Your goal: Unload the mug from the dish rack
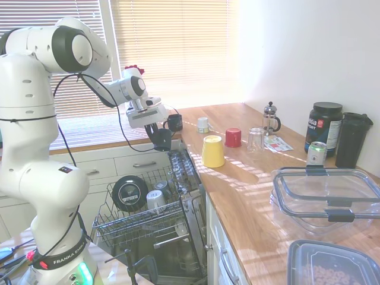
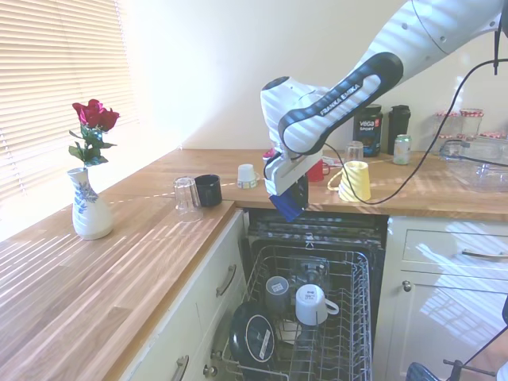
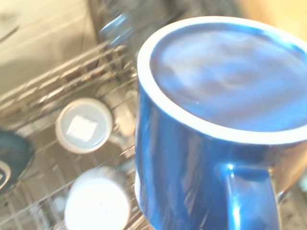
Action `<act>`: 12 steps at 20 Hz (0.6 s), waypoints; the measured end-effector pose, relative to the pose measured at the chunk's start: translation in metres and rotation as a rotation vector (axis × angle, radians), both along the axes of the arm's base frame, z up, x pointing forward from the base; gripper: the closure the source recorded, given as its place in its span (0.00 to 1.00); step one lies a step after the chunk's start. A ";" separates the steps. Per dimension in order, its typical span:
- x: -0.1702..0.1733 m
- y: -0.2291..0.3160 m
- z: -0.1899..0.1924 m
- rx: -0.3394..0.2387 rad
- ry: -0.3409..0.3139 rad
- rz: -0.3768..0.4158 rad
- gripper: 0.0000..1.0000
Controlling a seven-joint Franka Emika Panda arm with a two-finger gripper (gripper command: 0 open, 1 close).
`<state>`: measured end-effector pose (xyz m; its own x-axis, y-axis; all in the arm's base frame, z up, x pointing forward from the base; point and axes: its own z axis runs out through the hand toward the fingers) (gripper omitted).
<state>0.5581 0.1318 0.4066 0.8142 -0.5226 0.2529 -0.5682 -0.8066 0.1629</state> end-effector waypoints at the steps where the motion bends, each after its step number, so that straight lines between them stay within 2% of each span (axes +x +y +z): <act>1: 0.005 -0.009 0.006 0.006 -0.006 -0.005 1.00; 7: 0.042 -0.059 0.033 0.037 -0.028 -0.030 1.00; 12: 0.077 -0.080 0.024 0.061 -0.022 -0.034 1.00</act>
